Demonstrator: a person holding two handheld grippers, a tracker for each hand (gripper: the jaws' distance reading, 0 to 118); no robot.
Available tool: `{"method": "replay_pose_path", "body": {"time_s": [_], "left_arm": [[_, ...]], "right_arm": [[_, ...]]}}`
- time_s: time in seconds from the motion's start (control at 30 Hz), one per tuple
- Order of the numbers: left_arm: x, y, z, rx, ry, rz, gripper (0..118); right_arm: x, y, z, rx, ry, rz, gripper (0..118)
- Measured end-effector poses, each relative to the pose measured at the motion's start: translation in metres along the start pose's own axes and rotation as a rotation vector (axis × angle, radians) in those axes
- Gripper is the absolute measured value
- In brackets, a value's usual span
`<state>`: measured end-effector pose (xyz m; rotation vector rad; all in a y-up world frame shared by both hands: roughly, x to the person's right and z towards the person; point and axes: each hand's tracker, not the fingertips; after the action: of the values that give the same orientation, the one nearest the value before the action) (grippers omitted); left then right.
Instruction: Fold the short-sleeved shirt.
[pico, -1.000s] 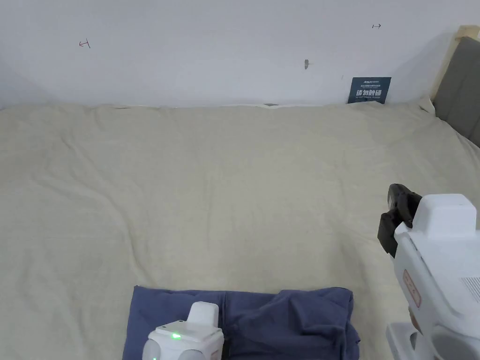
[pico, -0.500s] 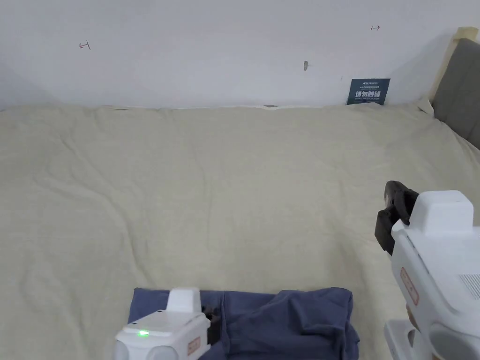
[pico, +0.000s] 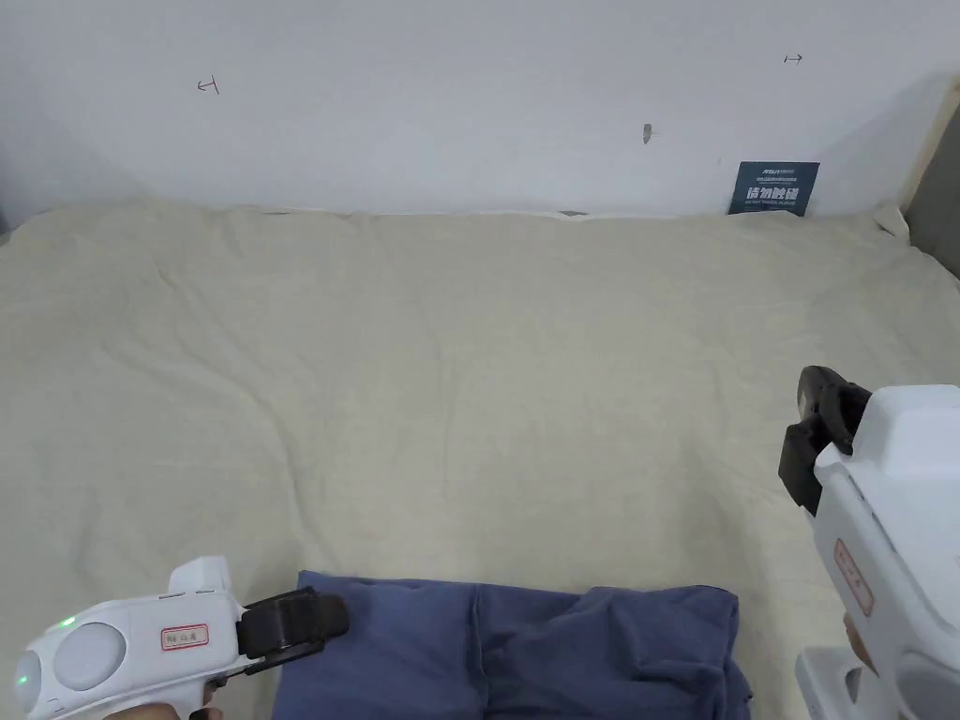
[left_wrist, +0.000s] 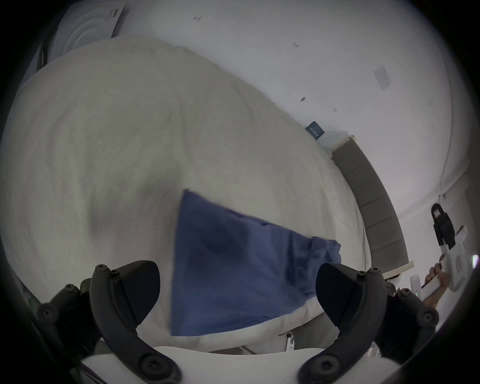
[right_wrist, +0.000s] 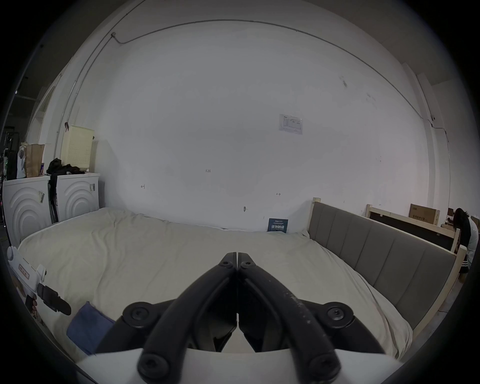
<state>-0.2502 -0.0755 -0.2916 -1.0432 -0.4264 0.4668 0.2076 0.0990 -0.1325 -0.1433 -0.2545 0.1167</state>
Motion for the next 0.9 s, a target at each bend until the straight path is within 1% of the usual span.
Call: {"method": "replay_pose_path", "body": {"time_s": [0.07, 0.1, 0.13, 0.17, 0.23, 0.3, 0.33, 0.37, 0.4, 0.43, 0.5, 0.53, 0.6, 0.73, 0.9], "left_arm": [[-0.015, 0.001, -0.008, -0.042, -0.017, 0.035, 118], [-0.02, 0.0, -0.011, -0.04, -0.002, 0.058, 118], [-0.025, -0.002, -0.014, -0.027, -0.001, 0.08, 115], [-0.03, -0.003, -0.018, -0.028, -0.013, 0.083, 108], [-0.034, -0.005, -0.027, -0.032, -0.012, 0.089, 88], [-0.035, -0.009, -0.036, -0.037, -0.002, 0.083, 72], [-0.028, -0.011, -0.035, -0.031, -0.006, 0.06, 67], [-0.025, -0.013, -0.035, -0.016, -0.013, 0.017, 58], [-0.023, -0.013, -0.036, -0.019, -0.015, 0.003, 40], [-0.021, -0.013, -0.041, -0.036, -0.011, 0.001, 32], [-0.021, -0.015, -0.05, -0.051, -0.014, -0.008, 19], [-0.018, -0.016, -0.051, -0.047, -0.012, -0.017, 16], [-0.015, -0.015, -0.052, -0.035, 0.001, -0.028, 13], [0.004, -0.017, -0.037, 0.014, 0.068, -0.124, 12], [0.0, -0.005, -0.001, 0.049, 0.068, -0.103, 11]], "right_arm": [[-0.002, -0.001, -0.002, -0.007, 0.004, 0.005, 1], [-0.004, -0.002, -0.003, -0.009, 0.002, 0.007, 1], [-0.005, -0.002, -0.004, -0.011, 0.004, 0.008, 1], [-0.006, -0.003, -0.005, -0.015, 0.008, 0.011, 1], [-0.008, -0.005, -0.007, -0.024, 0.009, 0.021, 1], [-0.009, -0.007, -0.009, -0.033, 0.008, 0.025, 1], [-0.009, -0.007, -0.01, -0.037, 0.007, 0.026, 1], [-0.009, -0.008, -0.011, -0.044, 0.002, 0.029, 1], [-0.008, -0.009, -0.012, -0.048, 0.0, 0.03, 1], [-0.008, -0.01, -0.013, -0.051, -0.001, 0.028, 1], [-0.007, -0.01, -0.013, -0.056, -0.003, 0.024, 1], [-0.007, -0.01, -0.012, -0.056, -0.005, 0.023, 1], [-0.005, -0.01, -0.011, -0.056, -0.01, 0.023, 1], [-0.002, -0.005, -0.009, -0.046, -0.015, 0.025, 1], [0.001, 0.002, -0.009, -0.028, -0.012, 0.021, 1]]}}
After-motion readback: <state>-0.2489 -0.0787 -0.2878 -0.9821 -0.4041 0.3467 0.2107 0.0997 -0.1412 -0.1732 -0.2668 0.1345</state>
